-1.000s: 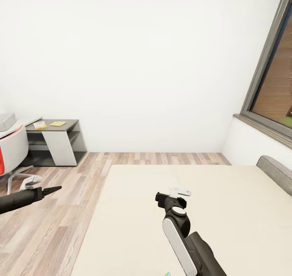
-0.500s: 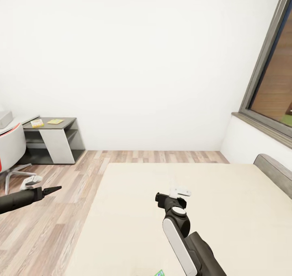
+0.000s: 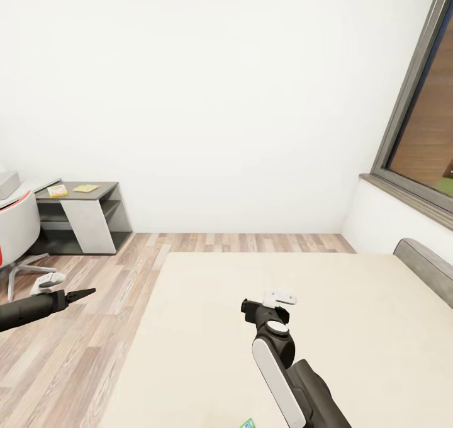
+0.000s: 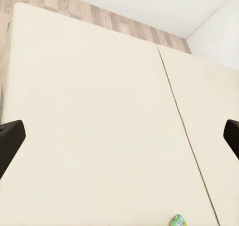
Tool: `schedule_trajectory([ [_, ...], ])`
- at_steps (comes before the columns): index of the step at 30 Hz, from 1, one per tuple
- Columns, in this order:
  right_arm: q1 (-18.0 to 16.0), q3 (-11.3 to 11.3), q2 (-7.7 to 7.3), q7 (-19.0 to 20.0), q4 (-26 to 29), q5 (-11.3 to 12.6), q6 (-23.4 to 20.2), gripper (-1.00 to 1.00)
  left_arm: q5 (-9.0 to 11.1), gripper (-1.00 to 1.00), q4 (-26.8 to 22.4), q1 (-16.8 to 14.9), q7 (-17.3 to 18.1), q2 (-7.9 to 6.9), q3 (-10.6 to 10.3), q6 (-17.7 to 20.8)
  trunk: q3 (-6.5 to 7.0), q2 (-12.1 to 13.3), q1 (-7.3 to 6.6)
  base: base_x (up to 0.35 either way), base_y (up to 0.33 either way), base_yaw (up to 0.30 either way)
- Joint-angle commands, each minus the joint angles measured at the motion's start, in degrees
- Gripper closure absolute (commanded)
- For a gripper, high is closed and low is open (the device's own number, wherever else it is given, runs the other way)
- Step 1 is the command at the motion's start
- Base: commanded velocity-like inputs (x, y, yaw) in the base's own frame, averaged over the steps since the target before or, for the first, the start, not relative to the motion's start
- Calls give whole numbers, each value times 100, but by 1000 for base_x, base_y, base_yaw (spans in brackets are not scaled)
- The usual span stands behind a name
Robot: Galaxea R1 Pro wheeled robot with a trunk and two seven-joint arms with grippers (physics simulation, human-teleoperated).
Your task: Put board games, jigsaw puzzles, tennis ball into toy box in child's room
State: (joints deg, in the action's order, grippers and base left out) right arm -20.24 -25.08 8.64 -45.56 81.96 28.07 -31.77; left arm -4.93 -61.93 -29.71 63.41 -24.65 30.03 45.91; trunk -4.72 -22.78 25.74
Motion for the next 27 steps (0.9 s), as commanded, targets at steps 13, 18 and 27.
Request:
schedule_trajectory([
  [13, -644, 318, 33, -62, -1344, 171, -79, -100, -20, -100, -40, -9, 307, 3, 11, 89, -14, -14, 4, 0, 0, 0],
  [18, -1212, 926, 12, -54, -2568, 624, -124, -100, -18, -100, -46, -9, 899, -2, 8, 146, -14, -14, 4, 0, 0, 0],
  [27, -1766, 1399, -68, -42, -3721, 1270, -510, -100, -47, -100, -47, -9, 1993, -4, -28, 375, -14, -14, 4, 0, 0, 0],
])
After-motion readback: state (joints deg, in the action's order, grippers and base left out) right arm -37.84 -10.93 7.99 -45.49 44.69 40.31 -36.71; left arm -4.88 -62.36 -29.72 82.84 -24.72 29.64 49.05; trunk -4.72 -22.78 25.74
